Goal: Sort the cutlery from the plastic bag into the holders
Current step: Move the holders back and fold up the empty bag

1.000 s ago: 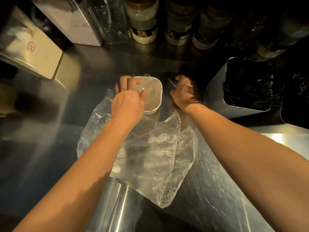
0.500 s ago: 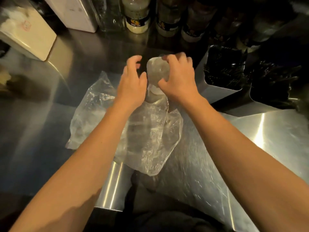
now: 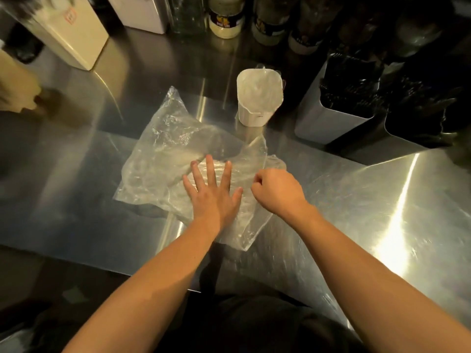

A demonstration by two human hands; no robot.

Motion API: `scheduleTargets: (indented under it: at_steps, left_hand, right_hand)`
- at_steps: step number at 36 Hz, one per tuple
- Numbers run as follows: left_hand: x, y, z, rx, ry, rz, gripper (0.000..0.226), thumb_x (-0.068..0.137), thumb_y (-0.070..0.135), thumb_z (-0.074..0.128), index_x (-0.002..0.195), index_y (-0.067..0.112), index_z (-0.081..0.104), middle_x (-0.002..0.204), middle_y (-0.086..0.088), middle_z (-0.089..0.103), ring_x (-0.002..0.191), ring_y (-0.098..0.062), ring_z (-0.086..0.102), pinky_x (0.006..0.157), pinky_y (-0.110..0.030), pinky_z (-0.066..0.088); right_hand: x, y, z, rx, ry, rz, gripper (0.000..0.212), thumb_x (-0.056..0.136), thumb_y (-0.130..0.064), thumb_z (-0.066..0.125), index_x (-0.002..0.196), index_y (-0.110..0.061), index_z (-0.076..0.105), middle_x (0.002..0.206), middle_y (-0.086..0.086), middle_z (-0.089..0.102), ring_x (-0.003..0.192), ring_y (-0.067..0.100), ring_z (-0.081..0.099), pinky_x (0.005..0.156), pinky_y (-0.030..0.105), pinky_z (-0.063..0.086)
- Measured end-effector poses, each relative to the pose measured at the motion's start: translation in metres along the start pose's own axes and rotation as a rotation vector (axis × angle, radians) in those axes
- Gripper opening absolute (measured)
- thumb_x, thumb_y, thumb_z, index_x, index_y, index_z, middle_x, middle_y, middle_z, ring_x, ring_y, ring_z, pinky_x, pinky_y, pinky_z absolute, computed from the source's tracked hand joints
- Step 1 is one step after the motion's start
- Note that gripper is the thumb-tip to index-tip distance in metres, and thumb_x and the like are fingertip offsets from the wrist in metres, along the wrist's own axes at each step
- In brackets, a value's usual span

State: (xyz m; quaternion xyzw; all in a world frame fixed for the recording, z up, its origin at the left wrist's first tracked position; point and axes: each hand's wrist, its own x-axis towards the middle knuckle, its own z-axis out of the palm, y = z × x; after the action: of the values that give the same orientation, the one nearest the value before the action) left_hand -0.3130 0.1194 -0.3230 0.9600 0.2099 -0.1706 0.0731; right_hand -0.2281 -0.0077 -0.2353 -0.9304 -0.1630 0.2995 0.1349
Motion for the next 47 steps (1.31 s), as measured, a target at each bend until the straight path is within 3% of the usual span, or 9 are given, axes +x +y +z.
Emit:
scheduleTargets:
  at_steps: [4, 10, 13, 15, 22, 29, 32, 37, 47]
  left_hand:
    - [0.001, 0.002, 0.000, -0.024, 0.021, -0.027, 0.074, 0.095, 0.070, 0.020, 0.157, 0.038, -0.005, 0.166, -0.014, -0.013, 0.148, -0.050, -0.013, 0.114, -0.071, -0.001]
    - [0.006, -0.007, -0.040, -0.160, 0.148, 0.050, 0.049, 0.098, 0.056, 0.037, 0.145, 0.041, 0.039, 0.161, -0.006, 0.022, 0.144, -0.033, 0.018, 0.110, -0.055, 0.021]
    - [0.018, -0.033, -0.048, -0.096, 0.324, -0.008, 0.053, 0.092, 0.048, 0.052, 0.144, 0.039, 0.045, 0.164, -0.004, 0.016, 0.149, -0.034, 0.011, 0.116, -0.059, 0.009]
    - [0.026, -0.048, -0.044, -0.016, 0.219, -0.067, 0.069, 0.089, 0.063, 0.047, 0.152, 0.040, 0.028, 0.167, -0.005, -0.002, 0.150, -0.043, -0.005, 0.114, -0.067, -0.006]
    - [0.026, -0.038, -0.043, 0.044, -0.049, -0.088, 0.084, 0.085, 0.084, 0.020, 0.156, 0.043, 0.002, 0.166, -0.008, -0.002, 0.147, -0.046, 0.007, 0.108, -0.067, 0.021]
    - [0.030, 0.001, -0.089, 0.246, 0.109, -0.016, 0.055, 0.094, 0.068, 0.033, 0.126, 0.030, 0.057, 0.135, -0.010, 0.040, 0.121, -0.031, 0.035, 0.095, -0.050, 0.032]
    - [0.042, 0.023, -0.110, 0.040, 0.281, 0.086, 0.038, 0.094, 0.046, 0.054, 0.127, 0.026, 0.054, 0.126, -0.009, 0.043, 0.113, -0.031, 0.040, 0.090, -0.042, 0.034]
    - [0.071, 0.055, -0.132, -0.297, 0.216, 0.132, 0.066, 0.092, 0.031, 0.063, 0.149, 0.032, 0.029, 0.145, -0.016, 0.028, 0.126, -0.035, 0.039, 0.102, -0.045, 0.039]
    - [0.101, 0.064, -0.134, -0.392, 0.193, -0.008, 0.036, 0.098, 0.032, 0.061, 0.128, 0.018, 0.048, 0.143, -0.016, 0.041, 0.106, -0.038, 0.061, 0.083, -0.045, 0.051]
  right_hand:
    - [-0.009, 0.018, 0.020, -0.155, -0.162, 0.058, 0.021, 0.093, -0.026, 0.047, 0.086, -0.015, 0.064, 0.093, 0.011, 0.067, 0.087, 0.034, 0.063, 0.067, 0.033, 0.044]
    - [-0.017, 0.038, 0.038, -0.225, 0.004, -0.064, 0.034, 0.094, -0.036, 0.054, 0.125, -0.021, 0.055, 0.120, 0.009, 0.056, 0.111, 0.033, 0.051, 0.091, 0.043, 0.044]
    - [-0.018, 0.046, 0.038, -0.233, 0.010, -0.023, 0.052, 0.096, -0.044, 0.052, 0.146, -0.031, 0.039, 0.128, 0.009, 0.048, 0.118, 0.033, 0.044, 0.097, 0.045, 0.040]
    - [-0.019, 0.048, 0.033, -0.187, 0.017, -0.018, 0.057, 0.097, -0.040, 0.050, 0.151, -0.034, 0.033, 0.130, 0.010, 0.047, 0.120, 0.034, 0.043, 0.099, 0.046, 0.041]
    - [-0.013, 0.042, 0.005, 0.162, 0.199, -0.062, 0.054, 0.092, -0.015, 0.053, 0.145, -0.018, 0.047, 0.136, 0.011, 0.051, 0.125, 0.031, 0.045, 0.107, 0.041, 0.039]
    - [0.006, 0.025, -0.031, 0.266, 0.282, -0.172, 0.052, 0.092, -0.014, 0.057, 0.144, -0.014, 0.049, 0.141, 0.010, 0.047, 0.134, 0.026, 0.042, 0.112, 0.038, 0.036]
    - [0.015, 0.017, -0.046, 0.313, 0.302, -0.175, 0.053, 0.091, -0.015, 0.057, 0.144, -0.014, 0.048, 0.140, 0.009, 0.046, 0.132, 0.025, 0.044, 0.112, 0.038, 0.038]
    - [0.023, 0.012, -0.064, 0.441, 0.373, -0.164, 0.053, 0.091, -0.014, 0.058, 0.143, -0.016, 0.049, 0.135, 0.005, 0.046, 0.123, 0.020, 0.050, 0.105, 0.034, 0.043]
    - [0.004, 0.042, -0.060, 0.665, 0.486, 0.084, 0.035, 0.094, -0.017, 0.057, 0.129, -0.018, 0.057, 0.122, -0.001, 0.058, 0.103, 0.009, 0.056, 0.087, 0.023, 0.044]
